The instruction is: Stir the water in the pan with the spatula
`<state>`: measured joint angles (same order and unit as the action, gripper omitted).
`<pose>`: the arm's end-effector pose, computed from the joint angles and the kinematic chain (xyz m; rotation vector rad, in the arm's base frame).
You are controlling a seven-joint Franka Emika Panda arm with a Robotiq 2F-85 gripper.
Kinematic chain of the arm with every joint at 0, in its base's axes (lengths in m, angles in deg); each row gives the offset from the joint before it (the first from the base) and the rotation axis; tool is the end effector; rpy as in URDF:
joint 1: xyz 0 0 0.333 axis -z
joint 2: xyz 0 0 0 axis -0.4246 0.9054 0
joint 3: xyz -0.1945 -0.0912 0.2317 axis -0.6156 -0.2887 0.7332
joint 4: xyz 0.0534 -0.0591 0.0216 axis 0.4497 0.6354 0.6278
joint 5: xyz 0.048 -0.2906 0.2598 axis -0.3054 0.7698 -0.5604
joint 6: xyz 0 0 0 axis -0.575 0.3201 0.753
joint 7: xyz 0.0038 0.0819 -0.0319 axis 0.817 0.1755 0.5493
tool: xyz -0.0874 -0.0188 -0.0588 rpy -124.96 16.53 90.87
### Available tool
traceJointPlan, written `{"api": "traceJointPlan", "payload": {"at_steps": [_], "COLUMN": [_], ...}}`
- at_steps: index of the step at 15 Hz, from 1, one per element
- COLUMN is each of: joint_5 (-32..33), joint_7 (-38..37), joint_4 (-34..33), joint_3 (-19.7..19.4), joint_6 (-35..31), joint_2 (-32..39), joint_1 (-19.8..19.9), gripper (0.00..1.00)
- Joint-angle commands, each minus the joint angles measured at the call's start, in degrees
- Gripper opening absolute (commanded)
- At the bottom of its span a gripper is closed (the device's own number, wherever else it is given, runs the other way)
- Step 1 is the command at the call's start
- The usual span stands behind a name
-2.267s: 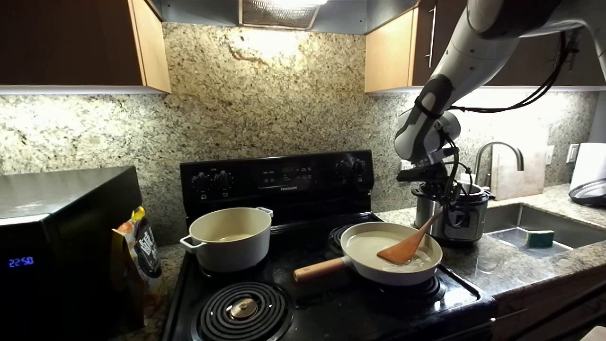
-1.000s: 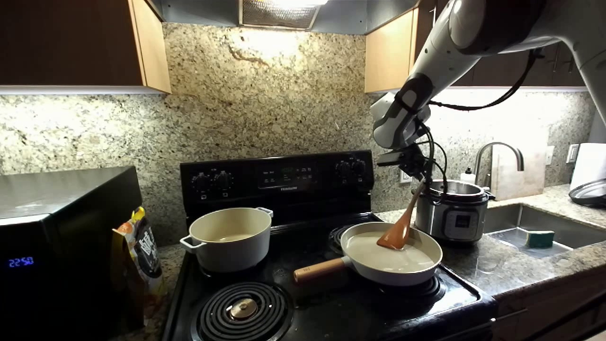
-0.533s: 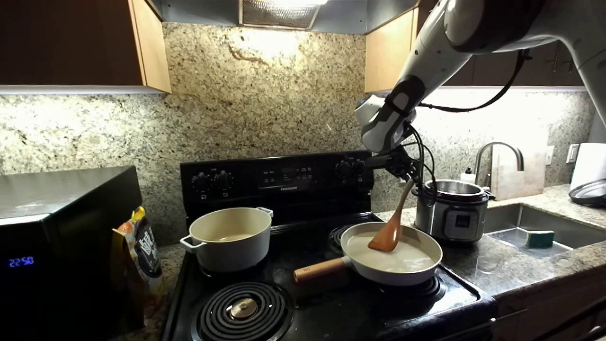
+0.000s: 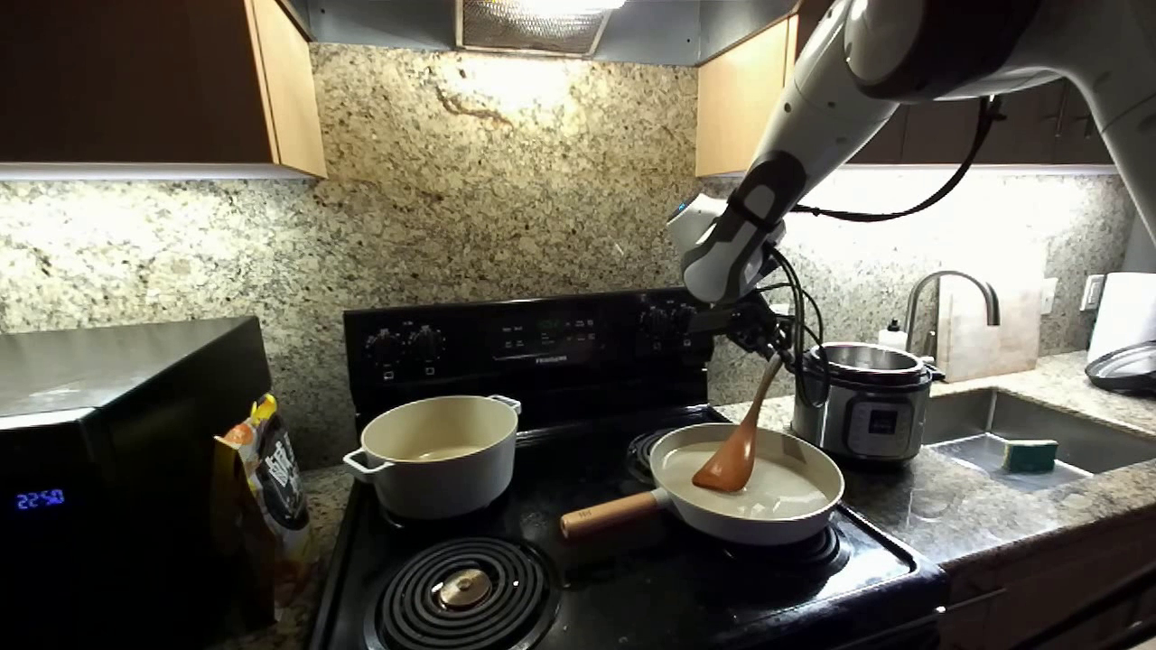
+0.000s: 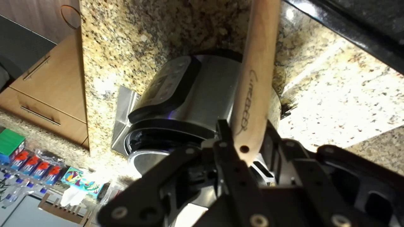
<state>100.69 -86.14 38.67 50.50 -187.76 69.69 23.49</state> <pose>0.6230 -0.1792 0.3044 2.0375 -1.5052 0.3305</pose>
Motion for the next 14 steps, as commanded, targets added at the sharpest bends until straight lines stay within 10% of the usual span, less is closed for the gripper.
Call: {"api": "traceJointPlan", "payload": {"at_steps": [1, 14], "joint_5": [3.3, 2.3], "joint_7": [-2.6, -7.1], "joint_4": [5.9, 14.5], "joint_3": [0.8, 0.6], "joint_6": [-1.1, -1.8], "joint_2": [-3.3, -6.8], "joint_1": [-0.8, 3.4], "gripper": [0.08, 0.08]}}
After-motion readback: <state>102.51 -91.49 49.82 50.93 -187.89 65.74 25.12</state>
